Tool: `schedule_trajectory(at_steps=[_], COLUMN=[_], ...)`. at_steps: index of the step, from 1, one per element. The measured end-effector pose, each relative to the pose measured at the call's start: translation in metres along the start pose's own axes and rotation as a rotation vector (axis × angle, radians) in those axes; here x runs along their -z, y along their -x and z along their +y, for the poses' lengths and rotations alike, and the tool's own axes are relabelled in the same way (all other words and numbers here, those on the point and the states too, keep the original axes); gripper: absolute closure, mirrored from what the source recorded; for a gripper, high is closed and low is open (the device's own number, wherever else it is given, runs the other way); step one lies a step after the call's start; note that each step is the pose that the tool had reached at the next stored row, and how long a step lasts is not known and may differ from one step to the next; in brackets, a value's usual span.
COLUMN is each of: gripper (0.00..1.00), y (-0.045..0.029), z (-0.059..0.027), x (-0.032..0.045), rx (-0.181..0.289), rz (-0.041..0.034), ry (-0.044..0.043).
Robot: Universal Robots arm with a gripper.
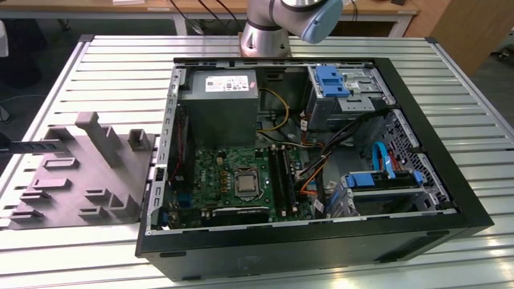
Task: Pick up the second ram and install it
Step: 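Pick up the second ram and move it above second insertion slot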
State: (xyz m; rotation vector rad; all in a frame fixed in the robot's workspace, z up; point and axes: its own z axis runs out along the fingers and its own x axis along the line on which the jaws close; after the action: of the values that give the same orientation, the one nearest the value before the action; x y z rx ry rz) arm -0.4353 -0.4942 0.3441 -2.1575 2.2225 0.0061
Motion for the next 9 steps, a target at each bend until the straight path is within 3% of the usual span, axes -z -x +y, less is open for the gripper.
schedule_trajectory(at_steps=[9], gripper=[0.88], y=[0.0034], z=[-0.0007], x=[0.0295], rx=[0.0], rz=[0.0], ry=[0.0])
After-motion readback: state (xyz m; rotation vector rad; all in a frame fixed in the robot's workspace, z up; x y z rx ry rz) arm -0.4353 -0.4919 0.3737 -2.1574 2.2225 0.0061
